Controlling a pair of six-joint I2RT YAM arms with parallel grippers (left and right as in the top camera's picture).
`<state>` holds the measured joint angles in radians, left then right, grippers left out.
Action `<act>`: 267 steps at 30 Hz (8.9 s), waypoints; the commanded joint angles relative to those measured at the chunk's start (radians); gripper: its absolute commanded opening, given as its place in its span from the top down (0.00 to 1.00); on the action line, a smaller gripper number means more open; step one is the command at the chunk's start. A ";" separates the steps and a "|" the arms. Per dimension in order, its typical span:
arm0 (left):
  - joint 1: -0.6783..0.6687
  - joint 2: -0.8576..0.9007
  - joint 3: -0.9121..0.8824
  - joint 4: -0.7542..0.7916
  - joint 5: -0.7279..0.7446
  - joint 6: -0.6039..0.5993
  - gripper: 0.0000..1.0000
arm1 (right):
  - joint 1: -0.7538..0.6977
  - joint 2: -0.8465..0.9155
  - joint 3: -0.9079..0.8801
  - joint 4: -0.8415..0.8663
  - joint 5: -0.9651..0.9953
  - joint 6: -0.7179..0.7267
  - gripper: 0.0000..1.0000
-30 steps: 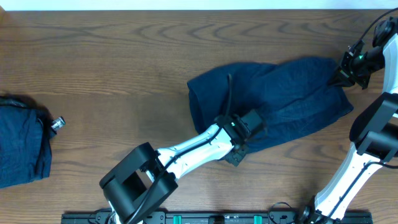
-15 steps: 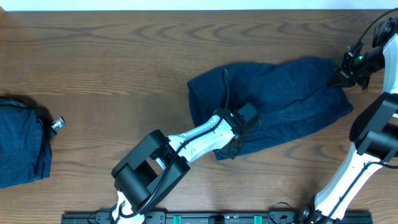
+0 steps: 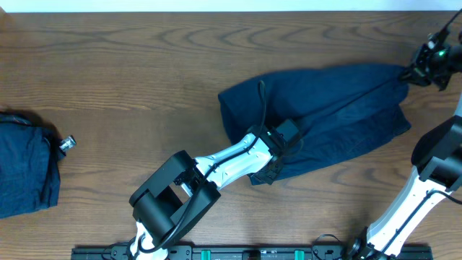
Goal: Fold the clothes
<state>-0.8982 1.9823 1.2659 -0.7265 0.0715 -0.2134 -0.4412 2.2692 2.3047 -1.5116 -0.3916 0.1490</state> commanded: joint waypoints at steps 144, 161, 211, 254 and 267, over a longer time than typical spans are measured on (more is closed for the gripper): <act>0.337 -0.039 0.030 -0.129 0.284 -0.324 0.14 | 0.063 0.040 0.053 -0.064 0.015 -0.069 0.01; 0.359 0.054 0.008 0.123 0.264 -0.383 0.94 | 0.063 0.040 0.053 -0.075 0.013 -0.069 0.01; 0.657 -0.378 0.126 -0.230 0.099 -0.041 0.01 | -0.073 0.120 -0.333 0.092 -0.093 -0.176 0.01; 0.656 -0.378 0.126 -0.261 0.103 -0.042 0.02 | -0.061 0.085 -0.864 0.678 -0.369 -0.189 0.99; 0.650 -0.376 0.126 -0.253 0.103 -0.042 0.02 | -0.037 -0.068 -0.312 0.177 -0.273 -0.202 0.99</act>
<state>-0.2451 1.6009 1.3834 -0.9779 0.1799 -0.2642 -0.4980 2.2707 1.8771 -1.2804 -0.6979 -0.0593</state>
